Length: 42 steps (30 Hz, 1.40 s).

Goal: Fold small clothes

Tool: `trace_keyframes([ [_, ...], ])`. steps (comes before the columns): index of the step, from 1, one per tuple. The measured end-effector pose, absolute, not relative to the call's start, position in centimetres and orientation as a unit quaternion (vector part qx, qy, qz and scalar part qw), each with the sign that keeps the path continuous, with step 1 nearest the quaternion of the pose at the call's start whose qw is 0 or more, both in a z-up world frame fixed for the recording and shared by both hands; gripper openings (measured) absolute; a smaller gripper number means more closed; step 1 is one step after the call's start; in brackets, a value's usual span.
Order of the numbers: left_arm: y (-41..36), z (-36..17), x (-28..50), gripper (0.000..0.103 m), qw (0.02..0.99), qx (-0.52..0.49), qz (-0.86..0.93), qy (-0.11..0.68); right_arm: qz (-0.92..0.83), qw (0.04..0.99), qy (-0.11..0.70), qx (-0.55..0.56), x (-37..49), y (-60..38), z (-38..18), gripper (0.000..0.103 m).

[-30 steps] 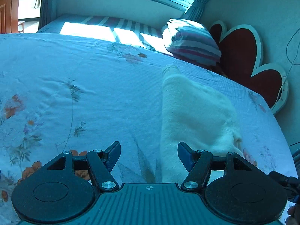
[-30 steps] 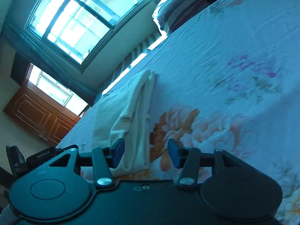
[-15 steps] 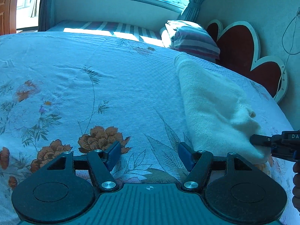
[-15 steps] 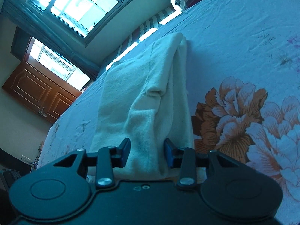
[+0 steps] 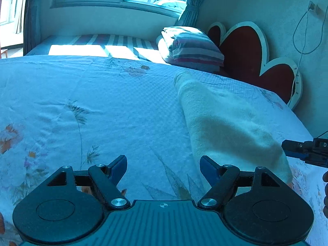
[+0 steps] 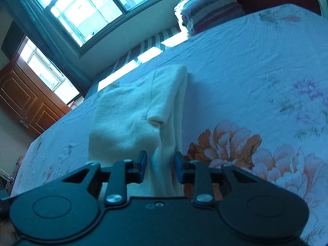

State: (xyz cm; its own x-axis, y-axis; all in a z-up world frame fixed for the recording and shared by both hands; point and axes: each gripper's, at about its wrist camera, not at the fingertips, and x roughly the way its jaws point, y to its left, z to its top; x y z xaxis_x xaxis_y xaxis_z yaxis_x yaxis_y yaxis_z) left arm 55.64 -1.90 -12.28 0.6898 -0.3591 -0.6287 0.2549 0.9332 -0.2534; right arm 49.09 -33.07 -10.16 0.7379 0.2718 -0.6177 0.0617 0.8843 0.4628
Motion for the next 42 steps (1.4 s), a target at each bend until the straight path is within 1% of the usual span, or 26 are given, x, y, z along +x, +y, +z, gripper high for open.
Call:
trace_keyframes([
  [1,-2.5,-11.9,56.5,0.077,0.916,-0.072,-0.175,0.353,0.057,0.908,0.343,0.233,49.7,-33.2,-9.6,0.027],
  [2,-3.2,-11.6,57.3,0.077,0.917,-0.069,-0.181,0.349,0.057,0.911,0.338,0.228,50.3,-33.3,-9.2,0.025],
  [5,-5.5,-11.5,59.8,0.078,0.917,-0.047,-0.195,0.345,0.079,0.929,0.322,0.164,52.8,-31.8,-8.5,0.025],
  [6,-6.1,-11.9,60.8,0.078,0.914,-0.042,-0.196,0.352,0.085,0.932,0.326,0.134,53.7,-31.0,-8.6,0.024],
  [7,-6.8,-12.7,62.0,0.078,0.906,-0.035,-0.197,0.372,0.085,0.933,0.336,0.1,54.4,-30.3,-9.1,0.019],
  [8,-7.4,-13.7,63.1,0.078,0.897,-0.018,-0.193,0.398,0.073,0.931,0.354,0.057,55.3,-29.6,-9.9,0.017],
  [9,-7.7,-13.9,63.4,0.083,0.898,-0.007,-0.196,0.395,0.059,0.926,0.372,0.032,55.9,-29.4,-11.0,0.016],
  [11,-7.9,-12.8,63.6,0.083,0.899,0.006,-0.198,0.391,0.059,0.926,0.37,0.037,56.0,-29.9,-11.2,0.019],
  [12,-7.6,-12.0,63.3,0.083,0.907,-0.002,-0.199,0.372,0.059,0.925,0.373,0.032,56.0,-30.0,-10.8,0.023],
  [14,-7.5,-10.7,63.6,0.083,0.919,-0.007,-0.199,0.341,0.061,0.937,0.344,0.025,55.4,-30.1,-9.4,0.024],
  [16,-7.7,-10.7,65.2,0.083,0.92,-0.01,-0.188,0.342,0.07,0.946,0.315,0.027,55.4,-30.0,-8.5,0.027],
  [17,-7.9,-11.0,66.0,0.083,0.919,-0.012,-0.184,0.349,0.075,0.946,0.313,0.026,55.8,-29.9,-8.6,0.026],
  [19,-8.5,-12.4,68.3,0.083,0.908,-0.011,-0.183,0.378,0.074,0.94,0.333,0.011,57.7,-29.7,-9.6,0.023],
  [20,-8.6,-12.8,68.9,0.087,0.904,-0.014,-0.186,0.385,0.068,0.931,0.357,0.001,58.8,-29.6,-10.6,0.02],
  [21,-8.7,-12.6,69.4,0.088,0.903,-0.016,-0.184,0.387,0.068,0.925,0.375,0.001,59.5,-29.7,-11.4,0.021],
  [24,-8.9,-11.1,70.3,0.088,0.919,-0.02,-0.179,0.351,0.07,0.93,0.362,0.005,59.9,-30.2,-10.5,0.023],
  [26,-9.5,-11.0,72.4,0.088,0.917,-0.02,-0.164,0.363,0.062,0.94,0.336,0.014,60.5,-30.7,-9.4,0.027],
  [27,-9.9,-11.4,73.4,0.088,0.914,-0.017,-0.159,0.373,0.059,0.942,0.33,0.029,61.2,-31.2,-9.1,0.027],
  [29,-11.2,-12.8,74.8,0.088,0.908,0.016,-0.151,0.391,0.054,0.937,0.345,0.035,63.3,-31.5,-9.5,0.027],
  [31,-11.4,-13.0,75.2,0.088,0.908,0.007,-0.142,0.394,0.048,0.917,0.395,0.025,65.5,-31.5,-11.5,0.028],
  [32,-11.3,-12.6,75.1,0.088,0.908,0.002,-0.14,0.396,0.048,0.922,0.383,0.028,65.4,-31.7,-11.5,0.028],
  [33,-10.8,-11.8,74.1,0.088,0.912,-0.004,-0.14,0.386,0.049,0.92,0.388,0.026,65.3,-31.7,-11.4,0.027],
  [34,-10.2,-11.1,72.7,0.088,0.919,-0.006,-0.146,0.367,0.049,0.922,0.382,0.031,64.5,-31.9,-10.6,0.028],
  [36,-9.4,-10.6,69.8,0.088,0.92,0.005,-0.155,0.359,0.058,0.934,0.351,0.04,61.8,-32.2,-9.3,0.03],
  [39,-7.5,-11.0,65.0,0.088,0.916,-0.01,-0.173,0.362,0.075,0.934,0.346,0.047,57.8,-32.3,-8.6,0.03],
  [42,-6.2,-12.6,60.8,0.088,0.907,0.004,-0.174,0.383,0.093,0.928,0.356,0.06,53.7,-31.6,-9.0,0.03],
])
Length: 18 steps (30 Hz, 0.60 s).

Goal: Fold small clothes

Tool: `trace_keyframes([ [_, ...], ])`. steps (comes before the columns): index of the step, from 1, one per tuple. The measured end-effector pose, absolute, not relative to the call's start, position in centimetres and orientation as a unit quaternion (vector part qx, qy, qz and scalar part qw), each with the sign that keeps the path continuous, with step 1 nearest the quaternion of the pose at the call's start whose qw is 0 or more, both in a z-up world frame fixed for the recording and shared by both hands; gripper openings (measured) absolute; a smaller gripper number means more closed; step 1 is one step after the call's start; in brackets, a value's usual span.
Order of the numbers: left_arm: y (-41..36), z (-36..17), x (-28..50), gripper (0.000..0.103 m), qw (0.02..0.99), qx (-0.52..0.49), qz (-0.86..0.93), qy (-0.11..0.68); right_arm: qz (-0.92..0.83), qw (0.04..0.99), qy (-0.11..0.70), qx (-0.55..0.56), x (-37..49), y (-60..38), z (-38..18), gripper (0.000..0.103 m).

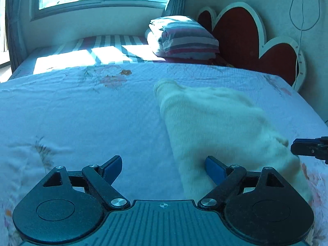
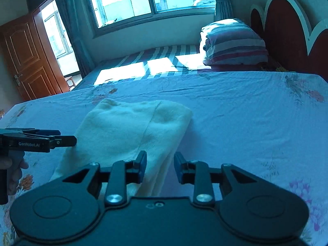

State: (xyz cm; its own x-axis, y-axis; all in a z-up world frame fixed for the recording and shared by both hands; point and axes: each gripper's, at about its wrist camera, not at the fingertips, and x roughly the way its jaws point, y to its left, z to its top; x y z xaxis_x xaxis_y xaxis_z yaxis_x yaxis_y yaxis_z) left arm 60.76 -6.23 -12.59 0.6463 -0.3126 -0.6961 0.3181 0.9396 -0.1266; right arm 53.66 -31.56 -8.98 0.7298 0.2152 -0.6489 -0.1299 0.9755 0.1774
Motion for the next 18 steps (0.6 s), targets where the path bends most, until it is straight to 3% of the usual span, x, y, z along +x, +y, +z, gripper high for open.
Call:
trace_keyframes([
  [5,-4.0,-13.6,57.0,0.088,0.912,0.014,-0.142,0.384,0.084,0.912,0.401,0.027,49.5,-29.8,-11.7,0.03],
  [6,-3.7,-13.4,56.8,0.088,0.912,0.02,-0.131,0.389,0.078,0.917,0.39,0.028,48.8,-30.0,-12.0,0.034],
  [13,-3.9,-11.9,54.2,0.088,0.917,-0.023,-0.174,0.359,0.081,0.934,0.344,0.057,46.0,-29.2,-8.9,0.031],
  [18,-5.2,-14.0,53.9,0.088,0.907,0.006,-0.175,0.383,0.056,0.911,0.408,0.029,47.2,-27.9,-11.7,0.033],
])
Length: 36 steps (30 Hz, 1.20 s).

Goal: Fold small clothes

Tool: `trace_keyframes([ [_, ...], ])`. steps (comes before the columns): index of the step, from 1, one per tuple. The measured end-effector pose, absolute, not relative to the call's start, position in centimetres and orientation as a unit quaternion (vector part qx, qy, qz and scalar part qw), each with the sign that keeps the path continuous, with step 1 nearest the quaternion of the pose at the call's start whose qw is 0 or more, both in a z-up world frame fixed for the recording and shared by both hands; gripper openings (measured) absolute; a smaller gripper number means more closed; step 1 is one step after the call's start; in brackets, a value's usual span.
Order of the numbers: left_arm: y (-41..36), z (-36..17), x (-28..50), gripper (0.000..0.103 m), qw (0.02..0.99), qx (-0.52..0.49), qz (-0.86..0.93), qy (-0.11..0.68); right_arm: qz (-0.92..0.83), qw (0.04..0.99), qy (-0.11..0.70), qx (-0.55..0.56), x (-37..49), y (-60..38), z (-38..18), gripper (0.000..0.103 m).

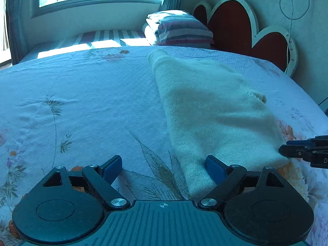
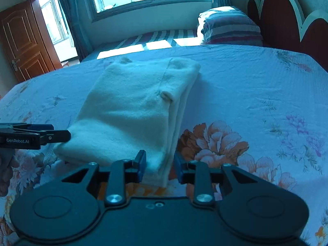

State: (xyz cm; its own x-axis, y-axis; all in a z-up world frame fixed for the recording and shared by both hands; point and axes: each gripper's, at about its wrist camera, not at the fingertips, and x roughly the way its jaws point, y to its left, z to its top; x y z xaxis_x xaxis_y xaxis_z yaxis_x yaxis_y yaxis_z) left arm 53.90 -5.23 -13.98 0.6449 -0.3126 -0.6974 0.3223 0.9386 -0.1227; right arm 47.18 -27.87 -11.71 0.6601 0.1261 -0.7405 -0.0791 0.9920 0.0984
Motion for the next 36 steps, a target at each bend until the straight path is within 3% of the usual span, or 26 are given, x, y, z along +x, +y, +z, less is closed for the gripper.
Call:
trace_keyframes([
  [8,-6.1,-12.5,52.4,0.088,0.908,-0.003,-0.184,0.376,0.058,0.929,0.36,0.055,44.9,-28.5,-9.6,0.032],
  [12,-6.7,-13.4,52.6,0.088,0.9,-0.001,-0.172,0.401,0.056,0.916,0.394,0.038,46.0,-28.0,-12.0,0.034],
  [18,-6.9,-13.0,52.0,0.088,0.901,0.011,-0.158,0.403,0.065,0.923,0.377,0.043,45.4,-28.1,-10.0,0.034],
  [36,-6.9,-13.3,51.8,0.088,0.9,0.02,-0.144,0.41,0.061,0.909,0.412,0.022,47.0,-27.5,-11.7,0.039],
])
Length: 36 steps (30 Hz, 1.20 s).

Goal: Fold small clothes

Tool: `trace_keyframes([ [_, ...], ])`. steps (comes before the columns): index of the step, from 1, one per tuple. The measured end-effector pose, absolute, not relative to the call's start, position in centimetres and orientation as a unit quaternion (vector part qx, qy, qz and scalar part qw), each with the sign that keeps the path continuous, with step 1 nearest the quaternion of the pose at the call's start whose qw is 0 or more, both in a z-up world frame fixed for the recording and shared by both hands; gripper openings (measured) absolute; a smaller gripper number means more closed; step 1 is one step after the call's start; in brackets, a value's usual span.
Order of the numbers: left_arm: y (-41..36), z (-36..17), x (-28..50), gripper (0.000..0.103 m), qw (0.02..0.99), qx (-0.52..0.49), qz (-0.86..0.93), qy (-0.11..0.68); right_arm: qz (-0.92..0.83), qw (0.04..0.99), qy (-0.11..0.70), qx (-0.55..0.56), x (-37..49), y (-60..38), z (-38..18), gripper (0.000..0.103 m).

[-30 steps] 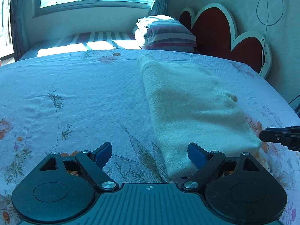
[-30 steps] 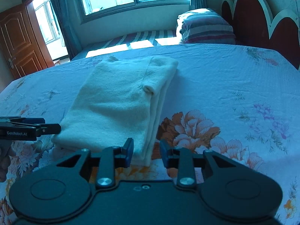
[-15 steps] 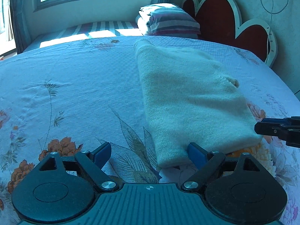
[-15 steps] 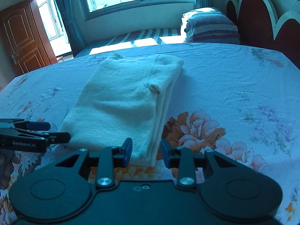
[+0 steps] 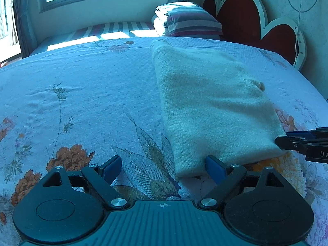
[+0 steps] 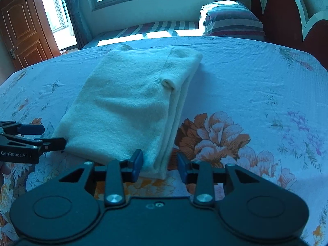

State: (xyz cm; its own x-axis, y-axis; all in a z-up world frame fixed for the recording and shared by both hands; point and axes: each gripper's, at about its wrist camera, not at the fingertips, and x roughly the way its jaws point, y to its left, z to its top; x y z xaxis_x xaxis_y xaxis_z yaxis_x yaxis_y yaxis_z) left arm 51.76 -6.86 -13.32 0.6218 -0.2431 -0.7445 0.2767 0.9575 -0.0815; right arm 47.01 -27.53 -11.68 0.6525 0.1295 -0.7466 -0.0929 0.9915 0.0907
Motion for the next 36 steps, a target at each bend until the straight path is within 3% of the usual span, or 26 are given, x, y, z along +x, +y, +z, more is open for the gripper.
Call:
trace_keyframes([
  [5,-6.1,-12.1,51.6,0.088,0.906,-0.004,-0.174,0.387,0.042,0.912,0.406,0.033,46.5,-27.5,-11.1,0.039],
  [7,-6.0,-12.4,52.0,0.088,0.899,-0.006,-0.181,0.398,0.04,0.922,0.383,0.047,46.0,-27.4,-10.2,0.033],
  [8,-6.1,-12.9,52.4,0.081,0.891,-0.003,-0.186,0.414,0.038,0.921,0.384,0.051,46.1,-27.3,-10.2,0.031],
  [9,-6.2,-13.2,52.4,0.079,0.889,0.002,-0.19,0.416,0.032,0.915,0.4,0.051,46.6,-27.1,-10.7,0.022],
  [18,-3.7,-11.9,52.3,0.078,0.889,-0.014,-0.226,0.399,0.001,0.917,0.397,0.043,45.6,-26.4,-8.8,0.031],
  [21,-2.0,-10.8,53.0,0.079,0.889,-0.055,-0.245,0.383,0.003,0.917,0.388,0.094,45.3,-27.3,-8.2,0.034],
  [24,-2.0,-10.2,53.7,0.079,0.89,-0.032,-0.247,0.382,-0.009,0.921,0.367,0.133,44.6,-28.7,-7.1,0.041],
  [36,-3.9,-11.5,60.1,0.079,0.893,-0.051,-0.22,0.388,0.015,0.925,0.356,0.13,49.9,-29.7,-8.8,0.04],
])
